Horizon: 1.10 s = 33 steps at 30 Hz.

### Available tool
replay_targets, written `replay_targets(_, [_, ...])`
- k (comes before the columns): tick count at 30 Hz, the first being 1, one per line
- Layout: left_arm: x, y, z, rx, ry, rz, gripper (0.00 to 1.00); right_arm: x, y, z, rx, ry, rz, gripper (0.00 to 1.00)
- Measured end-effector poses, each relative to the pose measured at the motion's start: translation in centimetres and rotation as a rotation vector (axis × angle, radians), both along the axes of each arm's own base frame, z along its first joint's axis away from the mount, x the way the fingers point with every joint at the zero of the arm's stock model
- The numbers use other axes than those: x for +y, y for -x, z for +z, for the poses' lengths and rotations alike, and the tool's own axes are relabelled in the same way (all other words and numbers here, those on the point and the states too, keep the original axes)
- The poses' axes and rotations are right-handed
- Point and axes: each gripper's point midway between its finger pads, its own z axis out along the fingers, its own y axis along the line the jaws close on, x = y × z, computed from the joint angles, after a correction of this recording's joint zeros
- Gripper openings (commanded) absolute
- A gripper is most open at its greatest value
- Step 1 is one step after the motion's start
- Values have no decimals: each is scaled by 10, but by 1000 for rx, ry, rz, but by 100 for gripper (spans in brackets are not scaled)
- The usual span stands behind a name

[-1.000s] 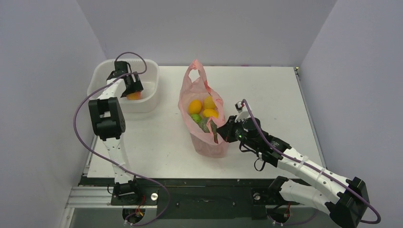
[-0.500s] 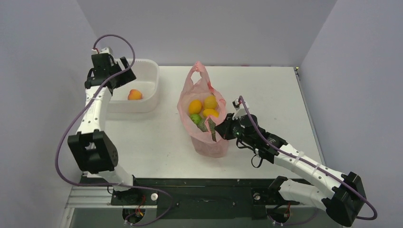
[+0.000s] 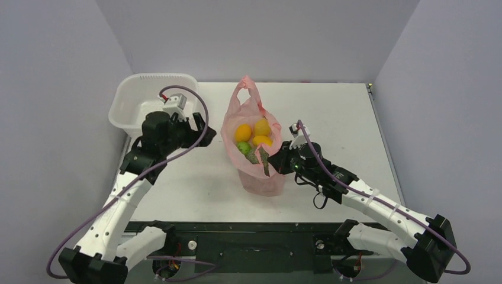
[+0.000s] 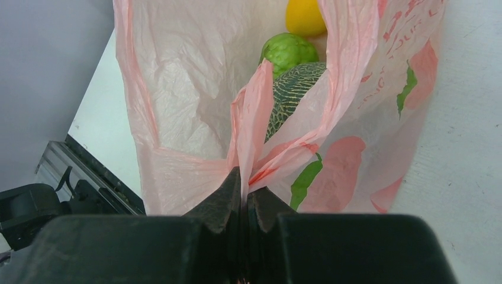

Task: Take the fake fruits out of the plastic bag
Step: Take out the fake fruit from the plastic bag.

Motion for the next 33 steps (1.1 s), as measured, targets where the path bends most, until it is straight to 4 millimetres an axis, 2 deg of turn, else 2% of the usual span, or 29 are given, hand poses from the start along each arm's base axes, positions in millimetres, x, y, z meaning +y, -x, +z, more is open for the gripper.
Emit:
replay_targets(3, [-34,31,9,-56,55,-123,76,-1,2,1,0,0,1,0])
replay_targets(6, [-66,51,22,-97,98,-232,72,-5,9,0,4,-14,-4,0])
replay_targets(11, [-110,66,27,-122,135,-359,66,-1,31,-13,39,-9,8,0])
replay_targets(15, [-141,71,15,-107,133,-412,62,6,47,-25,62,12,21,0])
replay_targets(19, [-159,73,-15,-70,86,-417,57,2,50,-32,55,29,-3,0])
replay_targets(22, [-163,68,-32,-49,53,-390,52,-6,45,-34,38,52,-43,0])
replay_targets(27, [-168,56,-39,-62,39,-322,51,-12,38,-34,13,75,-64,0])
replay_targets(33, [-190,64,-53,-38,-14,-319,50,-12,37,-34,8,78,-51,0])
